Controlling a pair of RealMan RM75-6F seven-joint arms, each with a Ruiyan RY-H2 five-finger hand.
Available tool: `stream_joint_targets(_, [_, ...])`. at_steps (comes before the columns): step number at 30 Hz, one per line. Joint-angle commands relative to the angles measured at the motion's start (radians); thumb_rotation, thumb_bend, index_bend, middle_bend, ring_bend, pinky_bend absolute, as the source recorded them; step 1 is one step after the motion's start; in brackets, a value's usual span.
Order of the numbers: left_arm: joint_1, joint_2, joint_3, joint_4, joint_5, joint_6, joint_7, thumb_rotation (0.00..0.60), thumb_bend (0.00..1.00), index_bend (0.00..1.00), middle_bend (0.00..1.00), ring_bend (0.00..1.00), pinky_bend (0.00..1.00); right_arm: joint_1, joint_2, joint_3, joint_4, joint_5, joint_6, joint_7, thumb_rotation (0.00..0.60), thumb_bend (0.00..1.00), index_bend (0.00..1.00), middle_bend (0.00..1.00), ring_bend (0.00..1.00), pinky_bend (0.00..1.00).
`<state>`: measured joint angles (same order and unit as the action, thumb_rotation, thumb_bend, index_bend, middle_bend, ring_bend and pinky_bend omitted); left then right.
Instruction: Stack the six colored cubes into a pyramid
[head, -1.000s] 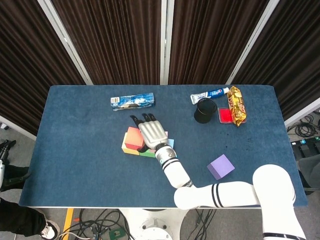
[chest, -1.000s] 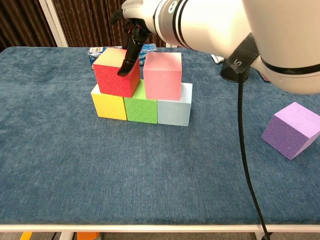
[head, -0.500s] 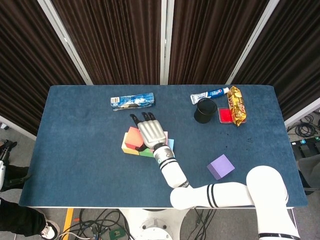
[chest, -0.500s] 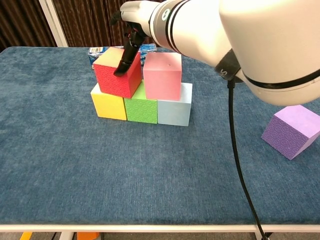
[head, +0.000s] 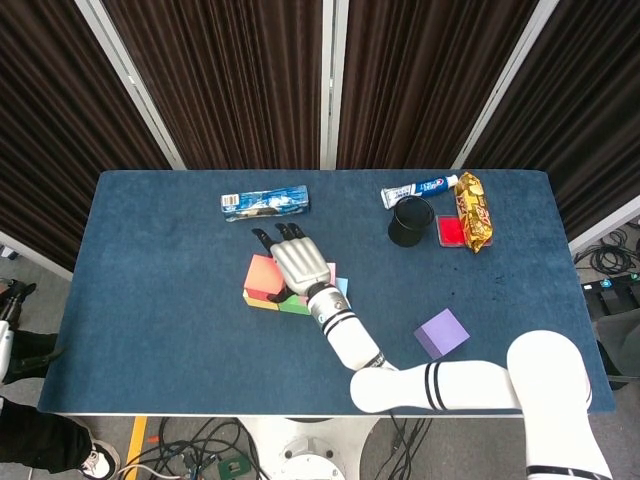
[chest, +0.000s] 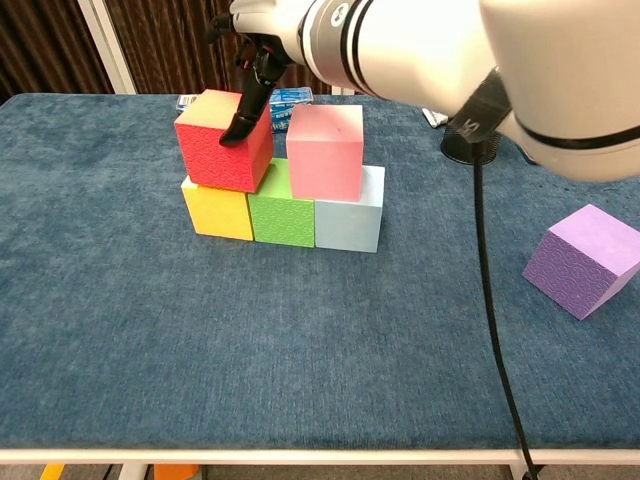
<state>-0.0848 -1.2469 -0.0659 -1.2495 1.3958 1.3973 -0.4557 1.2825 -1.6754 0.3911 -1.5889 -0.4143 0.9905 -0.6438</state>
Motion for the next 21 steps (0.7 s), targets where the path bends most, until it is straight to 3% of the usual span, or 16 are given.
stream_joint_targets(1, [-0.001, -0.001, -0.002, 0.001, 0.000, -0.003, 0.002, 0.600, 0.00, 0.10, 0.11, 0.00, 0.14, -0.004, 0.018, -0.008, 0.005, -0.022, -0.023, 0.015, 0.600, 0.09, 0.00, 0.43, 0.01, 0.00])
stream_joint_targets(21, [-0.006, -0.007, -0.006, 0.008, 0.004, -0.024, 0.006, 0.600, 0.00, 0.10, 0.11, 0.00, 0.14, -0.007, 0.060, -0.047, 0.011, -0.054, -0.069, 0.064, 0.600, 0.09, 0.00, 0.42, 0.01, 0.00])
